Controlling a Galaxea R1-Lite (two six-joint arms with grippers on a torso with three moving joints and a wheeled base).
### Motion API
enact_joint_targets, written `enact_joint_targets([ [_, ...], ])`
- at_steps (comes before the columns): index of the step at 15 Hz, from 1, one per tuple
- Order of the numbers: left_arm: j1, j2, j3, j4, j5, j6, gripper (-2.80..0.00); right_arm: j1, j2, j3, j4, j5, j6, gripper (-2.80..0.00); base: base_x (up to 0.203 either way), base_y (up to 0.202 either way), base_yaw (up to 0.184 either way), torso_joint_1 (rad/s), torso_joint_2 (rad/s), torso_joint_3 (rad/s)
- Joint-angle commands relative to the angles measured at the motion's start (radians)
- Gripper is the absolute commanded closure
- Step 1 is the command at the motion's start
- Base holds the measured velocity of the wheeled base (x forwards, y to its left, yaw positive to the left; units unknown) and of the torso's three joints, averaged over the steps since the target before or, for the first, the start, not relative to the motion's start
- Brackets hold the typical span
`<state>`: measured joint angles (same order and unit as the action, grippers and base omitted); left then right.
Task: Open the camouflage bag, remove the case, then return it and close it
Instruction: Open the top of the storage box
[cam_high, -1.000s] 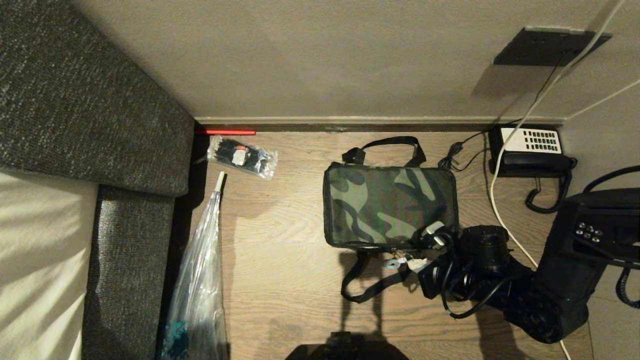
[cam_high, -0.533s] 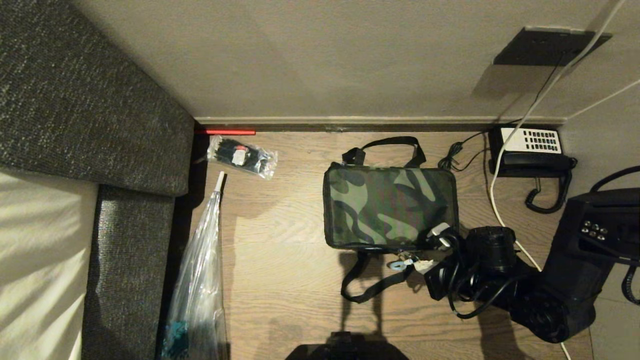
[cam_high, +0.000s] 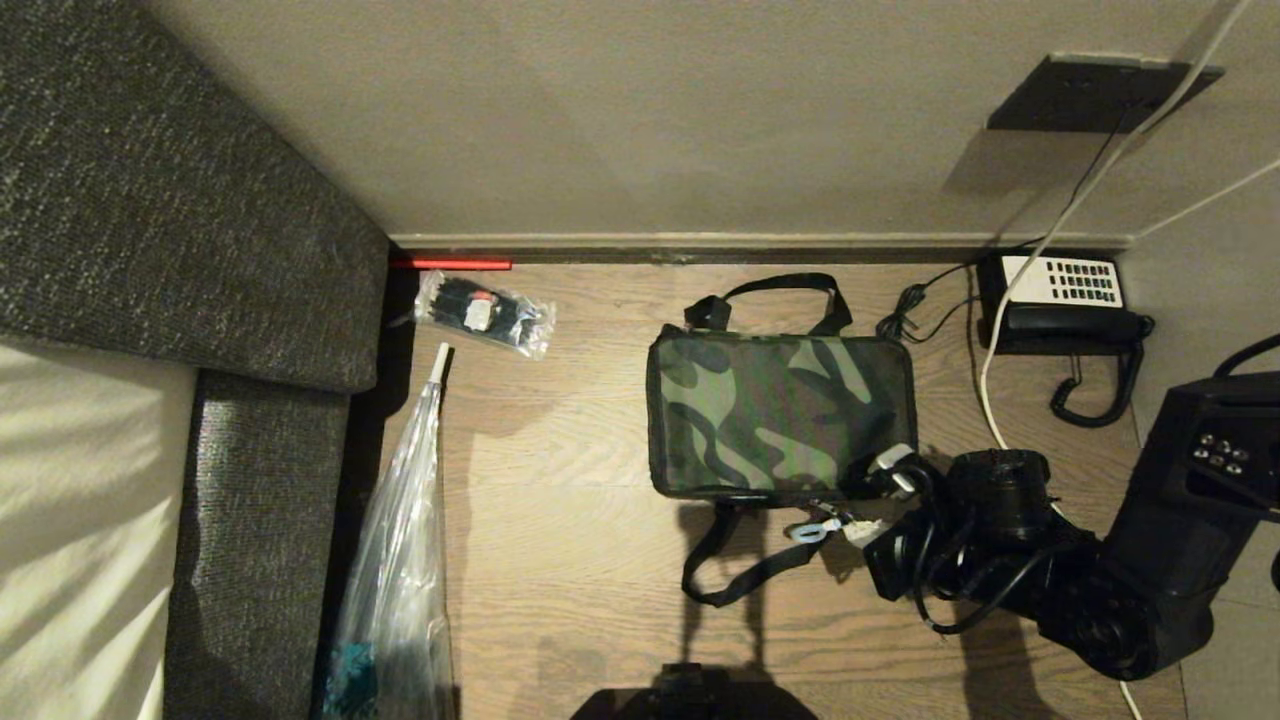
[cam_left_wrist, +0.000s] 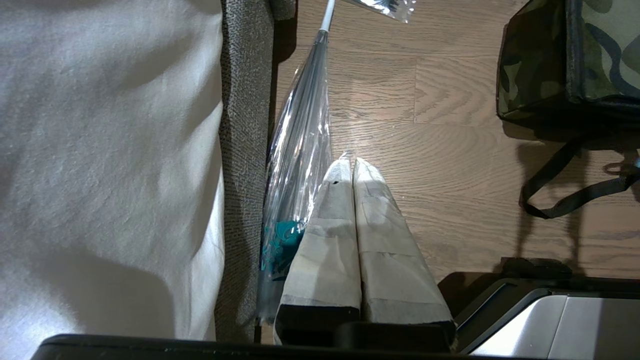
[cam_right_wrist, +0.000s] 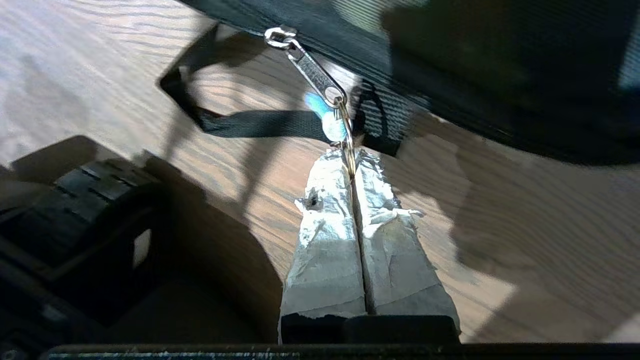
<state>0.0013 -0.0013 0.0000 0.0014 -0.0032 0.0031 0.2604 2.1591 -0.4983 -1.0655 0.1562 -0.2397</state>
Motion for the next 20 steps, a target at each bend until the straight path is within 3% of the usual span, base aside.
enact_joint_targets([
  [1, 0.000, 0.001, 0.003, 0.000, 0.000, 0.000, 0.00, -0.014, -0.012, 0.006, 0.001, 0.000, -0.003, 0.00, 0.000, 0.000, 0.000, 0.000, 0.00, 0.000],
  [20, 0.000, 0.001, 0.003, 0.000, 0.000, 0.000, 0.00, -0.159, -0.060, 0.006, 0.098, 0.002, -0.064, 0.00, 0.000, 0.000, 0.000, 0.000, 0.00, 0.000],
])
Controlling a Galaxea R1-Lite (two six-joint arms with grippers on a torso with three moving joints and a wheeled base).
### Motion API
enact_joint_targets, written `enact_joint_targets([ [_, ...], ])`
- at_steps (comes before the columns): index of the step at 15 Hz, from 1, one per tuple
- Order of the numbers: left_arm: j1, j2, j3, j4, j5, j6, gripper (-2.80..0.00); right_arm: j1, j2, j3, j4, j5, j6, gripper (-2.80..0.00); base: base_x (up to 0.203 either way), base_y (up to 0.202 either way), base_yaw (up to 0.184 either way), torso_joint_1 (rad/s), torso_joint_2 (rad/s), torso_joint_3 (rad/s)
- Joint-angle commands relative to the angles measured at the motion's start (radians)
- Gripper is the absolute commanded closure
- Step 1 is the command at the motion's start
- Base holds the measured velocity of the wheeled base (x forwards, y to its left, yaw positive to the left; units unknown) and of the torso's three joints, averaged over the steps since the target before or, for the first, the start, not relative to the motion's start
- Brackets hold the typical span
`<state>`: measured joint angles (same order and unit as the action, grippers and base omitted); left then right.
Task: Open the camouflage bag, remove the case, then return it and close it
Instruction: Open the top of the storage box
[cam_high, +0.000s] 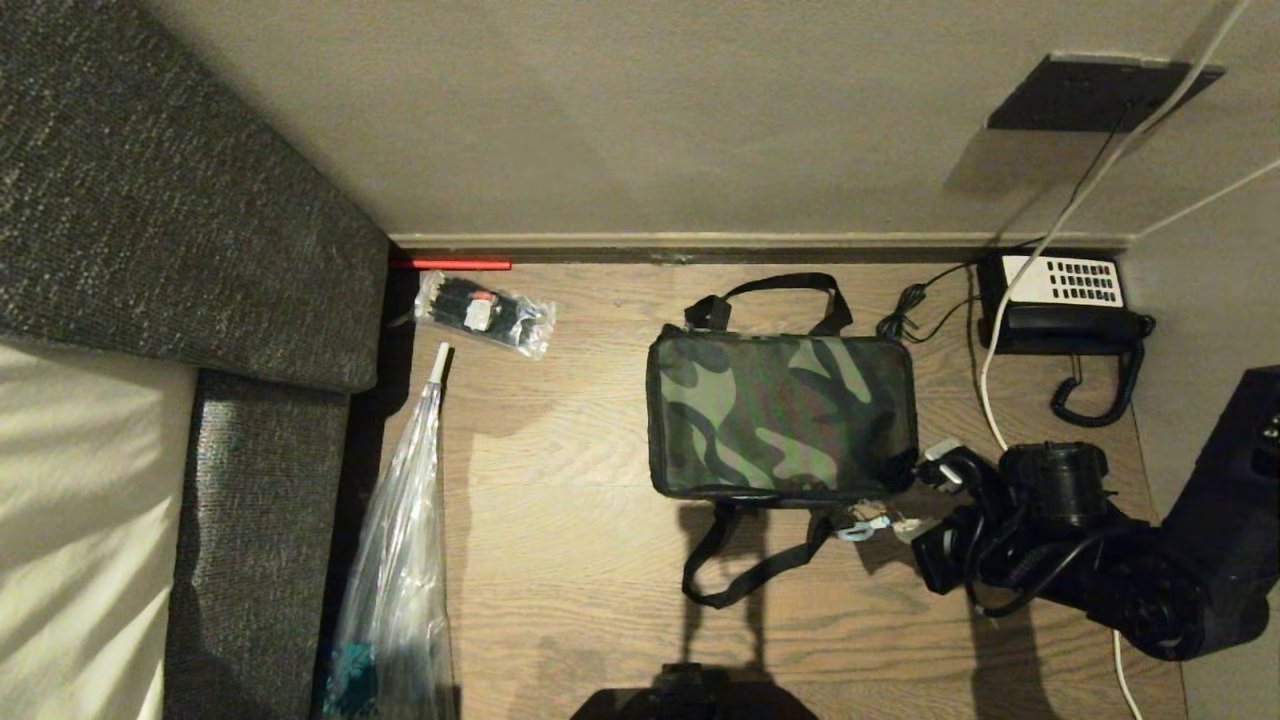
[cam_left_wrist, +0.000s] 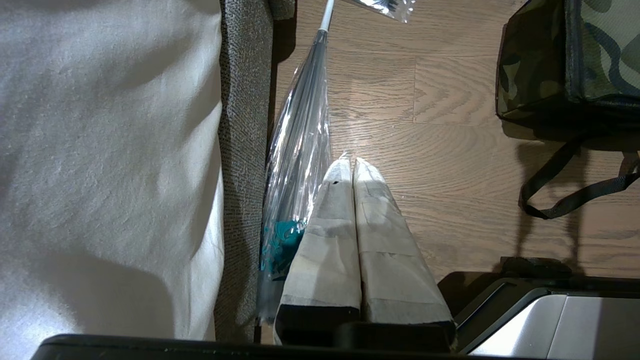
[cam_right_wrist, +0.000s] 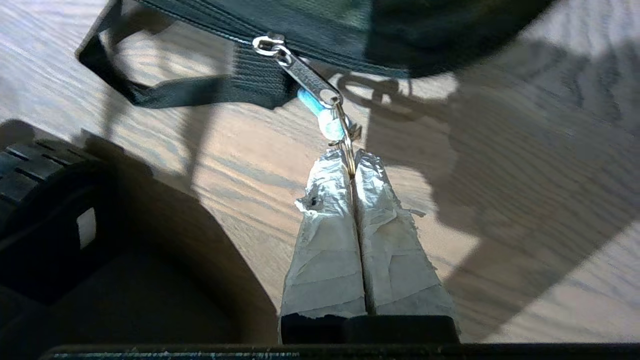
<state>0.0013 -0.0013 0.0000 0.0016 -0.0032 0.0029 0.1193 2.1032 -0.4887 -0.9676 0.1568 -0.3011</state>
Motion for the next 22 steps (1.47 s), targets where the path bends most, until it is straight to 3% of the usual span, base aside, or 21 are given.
enact_joint_targets([
  [1, 0.000, 0.001, 0.003, 0.000, 0.000, 0.000, 0.00, -0.028, -0.006, -0.002, 0.008, 0.004, -0.005, 0.00, 0.000, 0.000, 0.000, 0.000, 0.00, 0.000],
  [16, 0.000, 0.001, 0.003, 0.000, 0.000, 0.000, 0.00, -0.157, -0.026, -0.053, 0.096, 0.006, -0.044, 0.00, 0.000, 0.000, 0.000, 0.000, 0.00, 0.000],
  [22, 0.000, 0.001, 0.003, 0.000, 0.000, 0.000, 0.00, -0.165, -0.052, -0.079, 0.128, 0.009, -0.041, 0.00, 0.000, 0.000, 0.000, 0.000, 0.00, 0.000],
])
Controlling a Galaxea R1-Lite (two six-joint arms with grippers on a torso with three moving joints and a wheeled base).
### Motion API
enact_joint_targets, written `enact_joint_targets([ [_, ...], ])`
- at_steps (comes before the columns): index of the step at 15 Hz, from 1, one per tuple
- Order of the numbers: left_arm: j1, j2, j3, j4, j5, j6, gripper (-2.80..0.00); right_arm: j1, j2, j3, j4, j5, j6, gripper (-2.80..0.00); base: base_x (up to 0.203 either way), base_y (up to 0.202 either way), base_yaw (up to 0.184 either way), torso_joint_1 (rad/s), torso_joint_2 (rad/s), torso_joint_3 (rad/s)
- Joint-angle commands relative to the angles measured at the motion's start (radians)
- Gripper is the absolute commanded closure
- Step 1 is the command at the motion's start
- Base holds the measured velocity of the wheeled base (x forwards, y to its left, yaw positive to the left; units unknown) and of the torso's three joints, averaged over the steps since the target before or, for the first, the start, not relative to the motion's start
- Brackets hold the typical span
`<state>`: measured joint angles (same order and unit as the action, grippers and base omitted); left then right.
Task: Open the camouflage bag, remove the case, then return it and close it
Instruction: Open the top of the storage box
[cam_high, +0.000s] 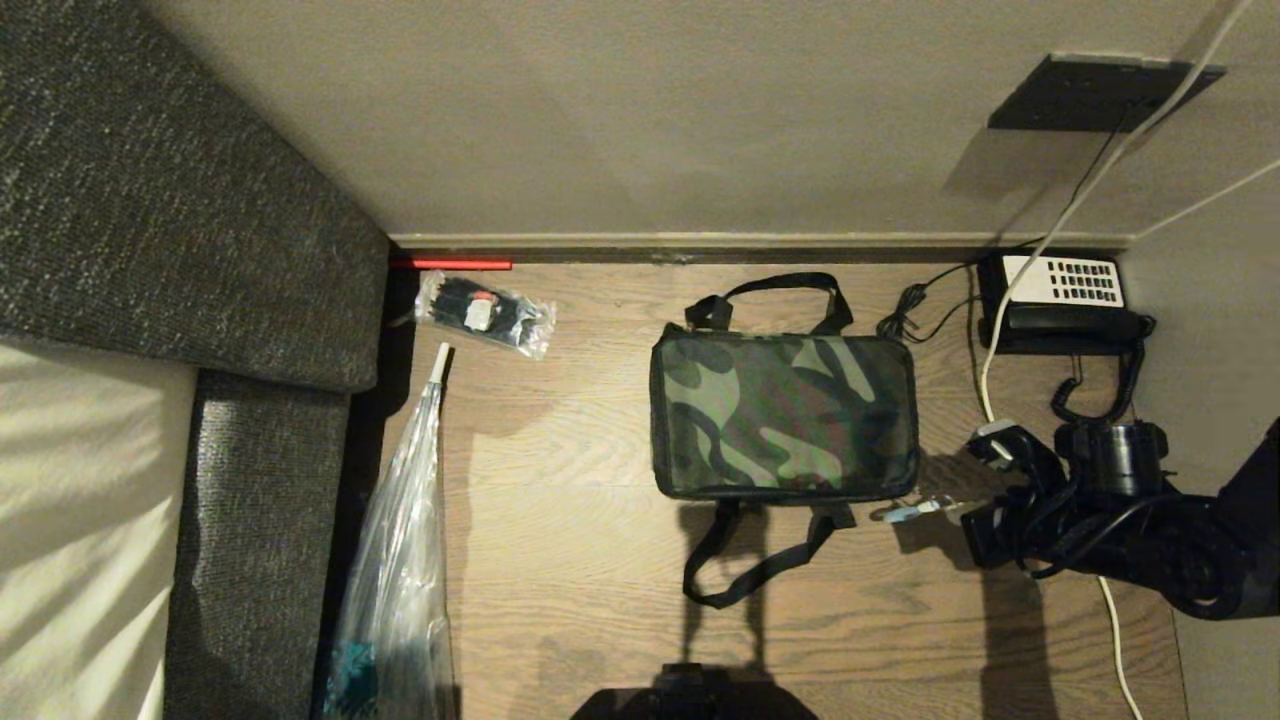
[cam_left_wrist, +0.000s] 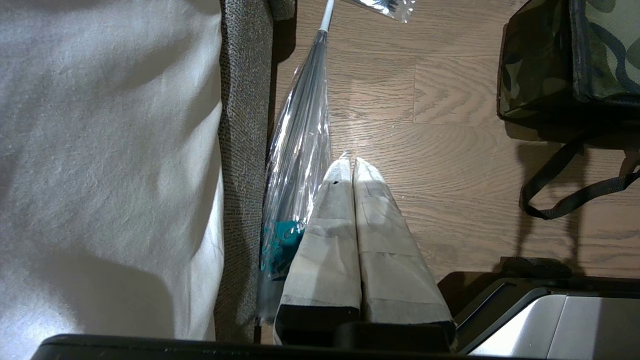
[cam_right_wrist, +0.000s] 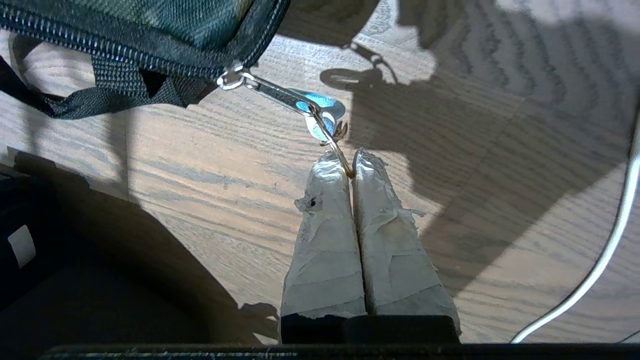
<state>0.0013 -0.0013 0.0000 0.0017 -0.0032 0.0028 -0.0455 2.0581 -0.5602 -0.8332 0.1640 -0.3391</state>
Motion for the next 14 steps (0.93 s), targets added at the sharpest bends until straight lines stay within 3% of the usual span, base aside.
enact_joint_targets([
  [1, 0.000, 0.001, 0.003, 0.000, 0.000, -0.001, 0.00, 0.000, -0.007, -0.012, -0.006, 0.001, -0.001, 0.00, 0.000, 0.000, 0.000, 0.000, 0.00, 0.000],
  [14, 0.000, 0.001, 0.003, 0.000, 0.000, 0.000, 0.00, -0.031, 0.007, -0.049, -0.006, -0.003, -0.009, 0.00, 0.000, 0.000, 0.000, 0.000, 0.00, 0.000],
])
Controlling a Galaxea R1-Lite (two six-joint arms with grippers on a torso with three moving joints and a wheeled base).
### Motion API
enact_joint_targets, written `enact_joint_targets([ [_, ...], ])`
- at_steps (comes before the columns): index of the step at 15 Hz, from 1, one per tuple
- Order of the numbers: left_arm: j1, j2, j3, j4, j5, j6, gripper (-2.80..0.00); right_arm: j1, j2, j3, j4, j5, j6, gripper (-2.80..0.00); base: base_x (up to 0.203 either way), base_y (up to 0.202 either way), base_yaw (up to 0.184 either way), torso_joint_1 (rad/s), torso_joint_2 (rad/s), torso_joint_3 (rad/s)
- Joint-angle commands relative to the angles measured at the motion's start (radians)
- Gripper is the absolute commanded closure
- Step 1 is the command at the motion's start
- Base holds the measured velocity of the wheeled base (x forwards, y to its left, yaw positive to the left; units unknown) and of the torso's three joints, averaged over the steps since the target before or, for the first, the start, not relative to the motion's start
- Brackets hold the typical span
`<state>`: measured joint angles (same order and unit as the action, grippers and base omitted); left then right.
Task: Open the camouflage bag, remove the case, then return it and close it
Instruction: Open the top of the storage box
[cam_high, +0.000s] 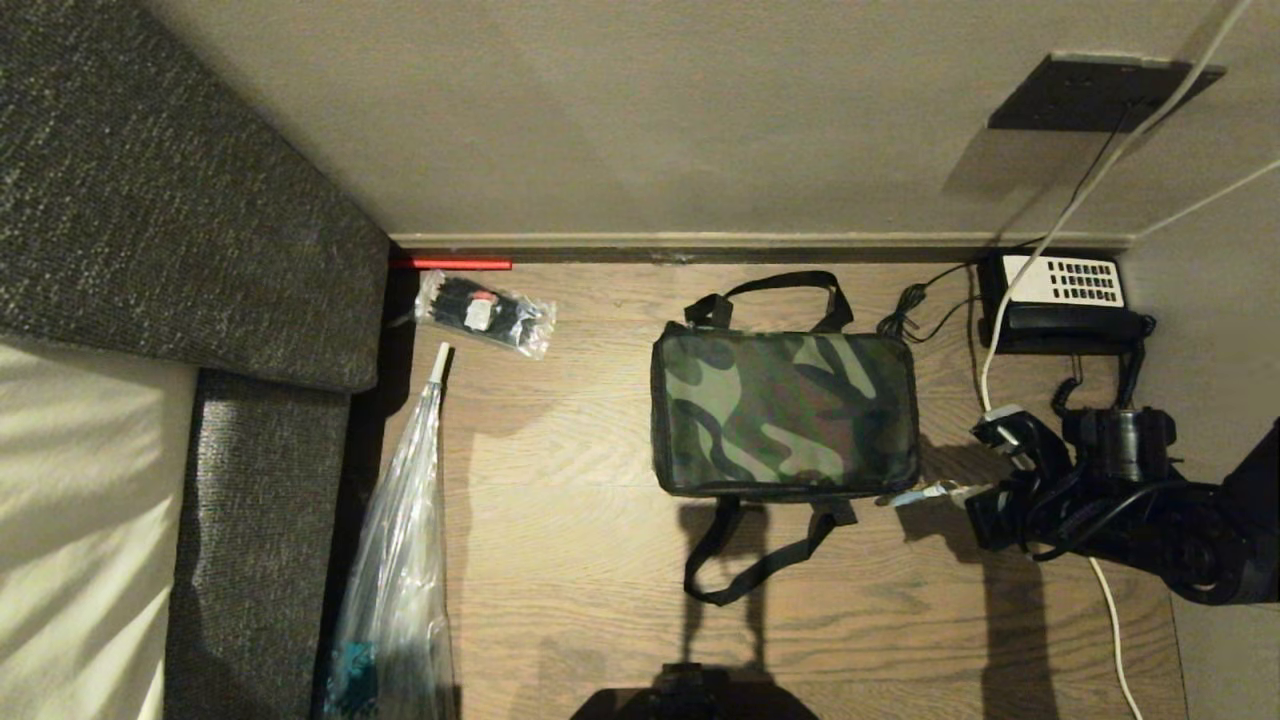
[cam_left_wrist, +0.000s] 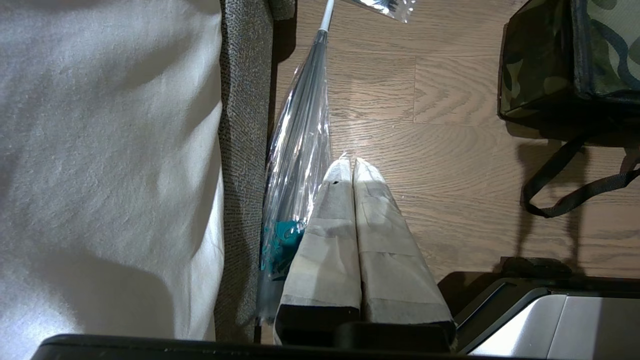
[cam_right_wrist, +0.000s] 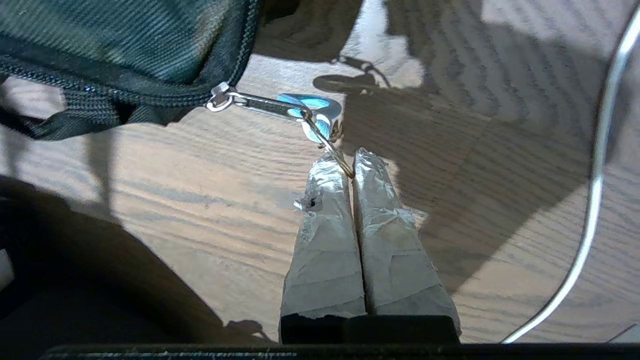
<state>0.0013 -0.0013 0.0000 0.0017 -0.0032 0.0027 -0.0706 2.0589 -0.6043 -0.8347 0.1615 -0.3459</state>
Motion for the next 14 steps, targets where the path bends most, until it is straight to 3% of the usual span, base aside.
enact_joint_targets([
  [1, 0.000, 0.001, 0.003, 0.000, 0.000, 0.000, 0.00, -0.008, 0.006, -0.006, -0.004, 0.000, -0.002, 0.00, 0.000, 0.000, 0.000, 0.000, 0.00, 0.000],
  [14, 0.000, 0.001, 0.003, 0.000, 0.000, 0.000, 0.00, -0.006, -0.015, -0.081, -0.005, 0.006, 0.002, 0.00, 0.000, 0.000, 0.000, 0.000, 0.00, 0.000],
])
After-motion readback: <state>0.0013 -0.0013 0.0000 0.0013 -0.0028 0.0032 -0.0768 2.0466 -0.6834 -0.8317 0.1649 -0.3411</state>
